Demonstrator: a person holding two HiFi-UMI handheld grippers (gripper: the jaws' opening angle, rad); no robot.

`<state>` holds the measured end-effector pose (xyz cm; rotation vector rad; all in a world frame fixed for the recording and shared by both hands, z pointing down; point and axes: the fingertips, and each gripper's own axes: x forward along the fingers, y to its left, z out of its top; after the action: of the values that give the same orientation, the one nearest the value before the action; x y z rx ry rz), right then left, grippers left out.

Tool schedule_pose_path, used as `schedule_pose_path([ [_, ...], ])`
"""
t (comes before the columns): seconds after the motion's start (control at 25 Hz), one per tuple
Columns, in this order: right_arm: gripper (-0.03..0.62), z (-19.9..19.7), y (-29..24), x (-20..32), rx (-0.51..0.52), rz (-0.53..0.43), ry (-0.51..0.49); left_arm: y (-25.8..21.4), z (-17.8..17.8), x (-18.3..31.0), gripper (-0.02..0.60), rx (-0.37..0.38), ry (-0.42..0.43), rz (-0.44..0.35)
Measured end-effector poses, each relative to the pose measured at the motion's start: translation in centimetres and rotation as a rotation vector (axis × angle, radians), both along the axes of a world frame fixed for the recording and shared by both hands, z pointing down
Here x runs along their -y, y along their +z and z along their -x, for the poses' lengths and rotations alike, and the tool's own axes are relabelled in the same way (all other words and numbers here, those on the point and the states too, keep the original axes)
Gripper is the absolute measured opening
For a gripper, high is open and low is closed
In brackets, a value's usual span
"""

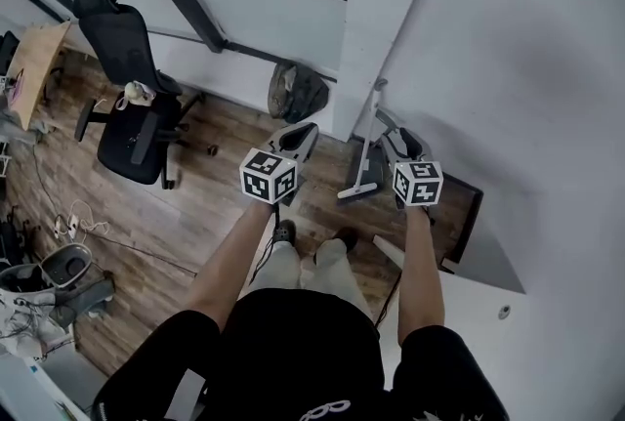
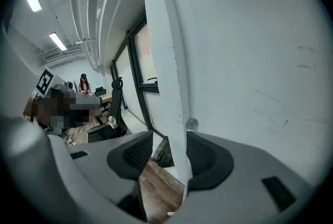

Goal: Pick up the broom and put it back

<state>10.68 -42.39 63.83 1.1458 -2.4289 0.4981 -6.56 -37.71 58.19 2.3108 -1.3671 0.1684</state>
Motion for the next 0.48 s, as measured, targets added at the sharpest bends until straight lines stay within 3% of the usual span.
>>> schedule_pose_path([
  [0.48,0.195,0.8,4.8,3.9,-0.063,0.017,-0.033,2.9,-2.8,1.8,0.018,0.056,0.038,0.007],
])
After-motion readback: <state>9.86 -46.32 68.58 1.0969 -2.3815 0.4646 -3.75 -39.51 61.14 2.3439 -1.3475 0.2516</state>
